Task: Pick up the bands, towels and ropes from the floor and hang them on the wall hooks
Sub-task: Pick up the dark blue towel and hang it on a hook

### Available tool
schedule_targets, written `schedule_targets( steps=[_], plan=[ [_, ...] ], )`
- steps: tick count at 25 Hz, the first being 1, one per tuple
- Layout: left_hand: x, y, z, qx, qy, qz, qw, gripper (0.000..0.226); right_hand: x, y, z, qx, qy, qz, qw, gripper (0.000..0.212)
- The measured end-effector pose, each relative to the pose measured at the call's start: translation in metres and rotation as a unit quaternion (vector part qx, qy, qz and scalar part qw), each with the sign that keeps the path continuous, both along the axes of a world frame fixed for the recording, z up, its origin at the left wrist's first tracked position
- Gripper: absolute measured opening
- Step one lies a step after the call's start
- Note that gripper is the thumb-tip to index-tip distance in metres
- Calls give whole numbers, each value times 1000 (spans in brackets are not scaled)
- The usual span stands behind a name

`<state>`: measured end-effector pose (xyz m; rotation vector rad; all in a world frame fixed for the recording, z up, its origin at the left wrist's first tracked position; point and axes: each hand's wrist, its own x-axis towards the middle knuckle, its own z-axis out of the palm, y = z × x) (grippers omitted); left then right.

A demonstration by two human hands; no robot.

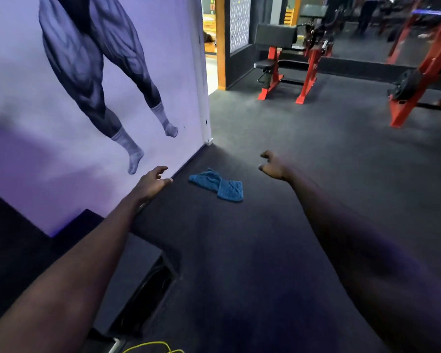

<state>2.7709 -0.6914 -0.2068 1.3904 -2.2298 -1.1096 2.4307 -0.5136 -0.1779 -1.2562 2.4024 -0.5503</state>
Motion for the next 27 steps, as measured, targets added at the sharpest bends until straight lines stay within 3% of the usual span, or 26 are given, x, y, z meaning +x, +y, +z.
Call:
schedule_targets(
  steps=[13, 23, 27],
  plan=[
    [-179, -283, -73, 64, -4, 92, 994, 57, -209, -321, -67, 82, 7, 97, 992, 54],
    [-311, -430, -151, 122, -50, 160, 978, 59, -350, -555, -142, 155, 12, 210, 965, 56],
    [-348, -478, -204, 180, -52, 196, 963, 61, -369, -639, -180, 208, -9, 241, 948, 44]
  ],
)
